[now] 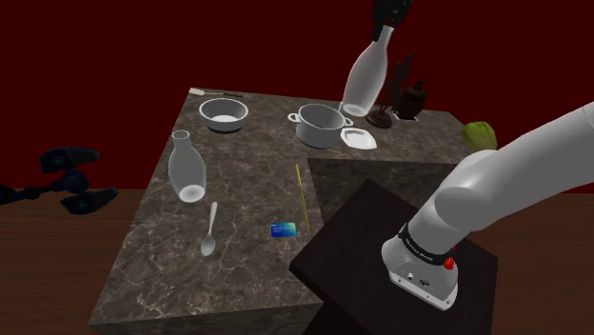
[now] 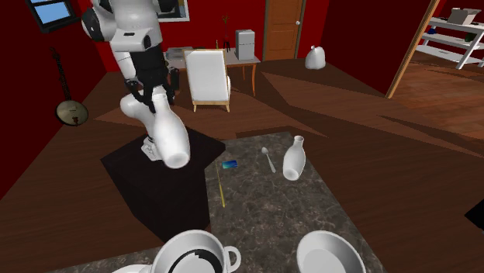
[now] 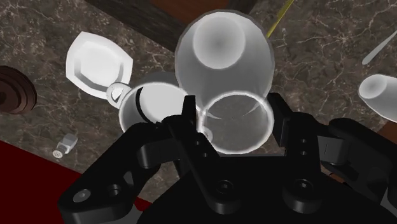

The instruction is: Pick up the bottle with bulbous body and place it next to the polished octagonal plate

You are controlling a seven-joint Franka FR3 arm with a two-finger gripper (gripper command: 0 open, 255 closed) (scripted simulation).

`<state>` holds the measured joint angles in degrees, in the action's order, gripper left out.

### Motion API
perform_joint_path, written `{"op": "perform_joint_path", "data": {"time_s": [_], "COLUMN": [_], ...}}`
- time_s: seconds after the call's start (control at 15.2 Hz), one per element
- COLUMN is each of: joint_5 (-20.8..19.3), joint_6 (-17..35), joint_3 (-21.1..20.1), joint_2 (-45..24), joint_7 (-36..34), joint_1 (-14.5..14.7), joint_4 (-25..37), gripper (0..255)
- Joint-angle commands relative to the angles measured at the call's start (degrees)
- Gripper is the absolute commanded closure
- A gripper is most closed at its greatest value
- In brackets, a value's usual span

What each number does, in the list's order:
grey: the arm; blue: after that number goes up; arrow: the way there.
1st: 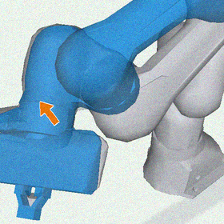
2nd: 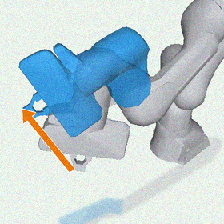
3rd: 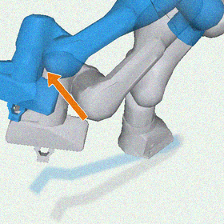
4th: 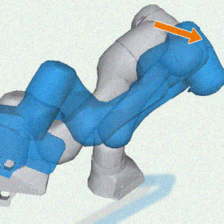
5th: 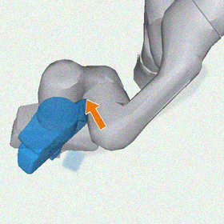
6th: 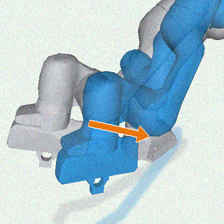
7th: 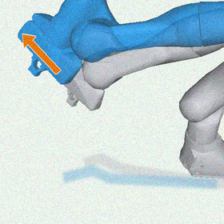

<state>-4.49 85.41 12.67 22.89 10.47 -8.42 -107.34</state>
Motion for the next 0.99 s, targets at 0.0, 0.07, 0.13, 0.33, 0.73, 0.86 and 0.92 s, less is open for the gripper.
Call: {"op": "perform_joint_path", "data": {"time_s": [0.0, 0.07, 0.13, 0.33, 0.73, 0.86, 0.92], "joint_5": [-0.7, -0.9, -1.2, -1.7, -1.4, -0.7, -0.2], "joint_6": [0.0, 0.0, 0.0, 0.1, 0.0, -0.1, -0.1], "joint_3": [2.2, 3.3, 4.4, 7.7, 14.7, 17.1, 18.3], "joint_2": [-0.7, -1.1, -1.5, -3.3, -8.8, -11.3, -12.7], "joint_7": [3.1, 4.6, 6.1, 10.7, 20.3, 23.8, 25.5], "joint_1": [-0.9, -1.3, -1.7, -2.9, -5.2, -6.0, -6.5], "joint_4": [0.9, 1.3, 1.9, 3.8, 9.7, 12.2, 13.6], "gripper": [255, 255, 255, 255, 255, 255, 255]}}
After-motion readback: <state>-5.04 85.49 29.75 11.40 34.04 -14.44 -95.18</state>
